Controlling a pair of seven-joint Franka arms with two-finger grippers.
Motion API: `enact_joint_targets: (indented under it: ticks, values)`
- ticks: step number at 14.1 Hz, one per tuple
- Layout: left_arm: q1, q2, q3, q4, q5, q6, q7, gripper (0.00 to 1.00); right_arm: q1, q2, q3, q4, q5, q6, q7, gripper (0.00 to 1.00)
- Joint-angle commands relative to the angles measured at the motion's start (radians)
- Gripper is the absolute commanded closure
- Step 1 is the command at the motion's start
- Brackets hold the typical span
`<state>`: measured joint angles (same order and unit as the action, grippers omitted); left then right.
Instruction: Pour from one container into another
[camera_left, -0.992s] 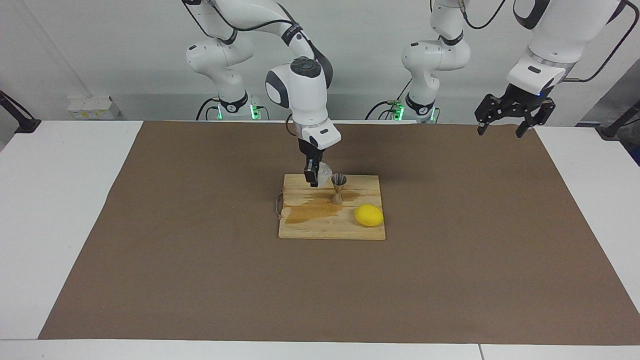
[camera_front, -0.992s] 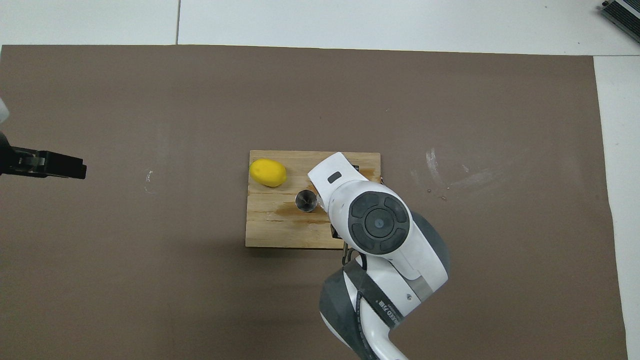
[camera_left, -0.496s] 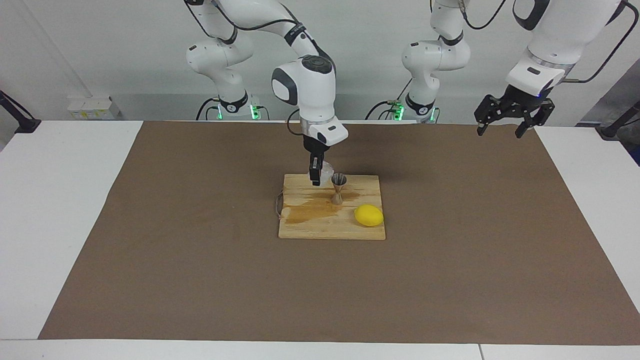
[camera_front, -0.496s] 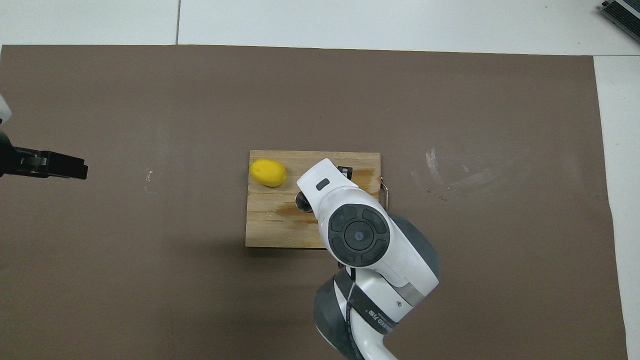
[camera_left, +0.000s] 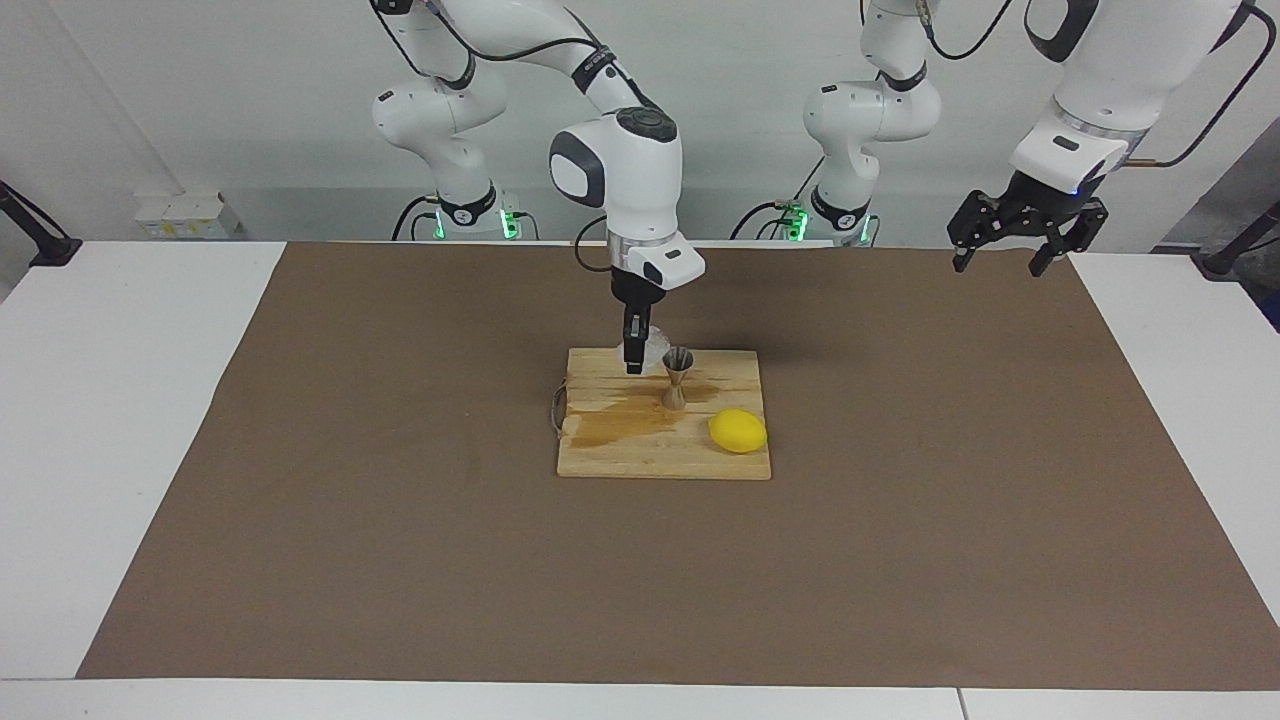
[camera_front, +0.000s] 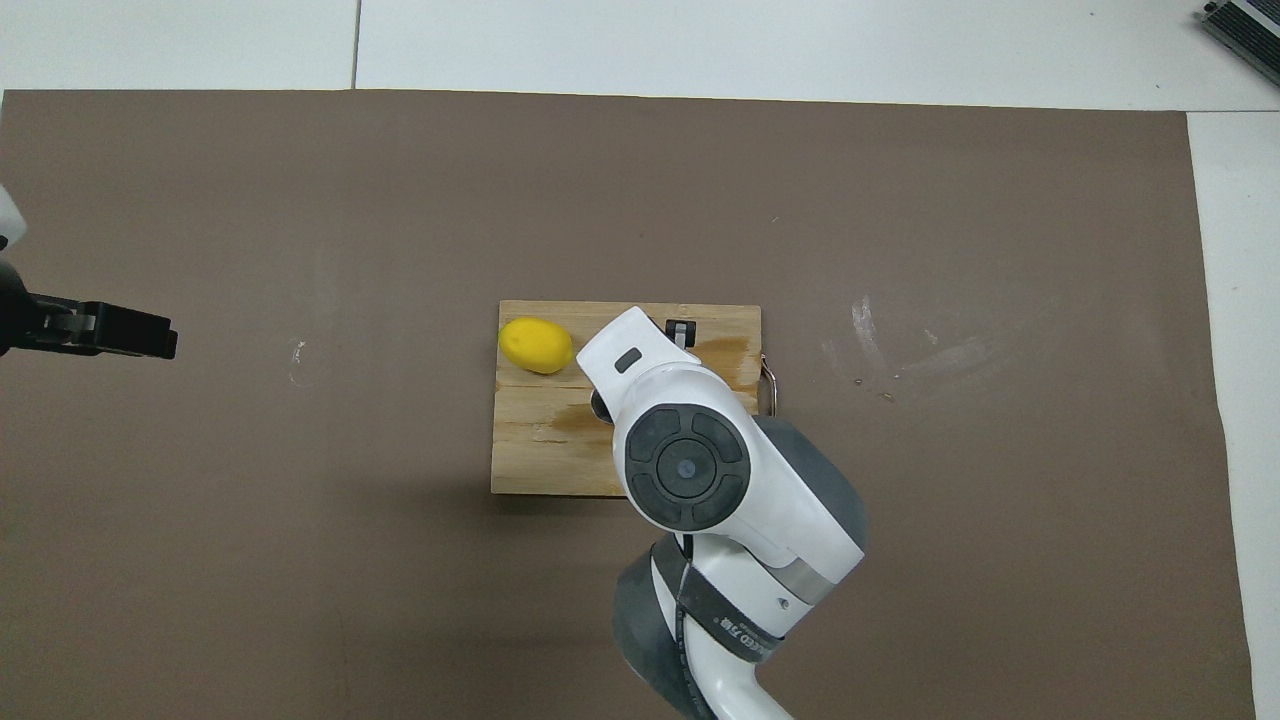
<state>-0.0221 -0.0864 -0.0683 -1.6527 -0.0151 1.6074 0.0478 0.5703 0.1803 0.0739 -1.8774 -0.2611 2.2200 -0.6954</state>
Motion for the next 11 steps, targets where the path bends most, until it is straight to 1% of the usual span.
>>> enact_joint_targets:
  ticks: [1, 5, 11]
  values:
    - [-0.018, 0.007, 0.008, 0.011, 0.012, -0.018, -0.019, 0.0, 0.006, 0.041, 0.0, 0.067, -0.035, -0.043, 0.028, 0.78]
    - [-0.021, 0.007, 0.008, 0.011, 0.012, -0.018, -0.017, 0.0, 0.022, 0.041, 0.0, 0.07, -0.09, -0.065, 0.027, 0.78]
    - [-0.021, 0.007, 0.008, 0.011, 0.014, -0.017, -0.014, 0.0, 0.048, 0.071, 0.0, 0.101, -0.161, -0.1, 0.028, 0.78]
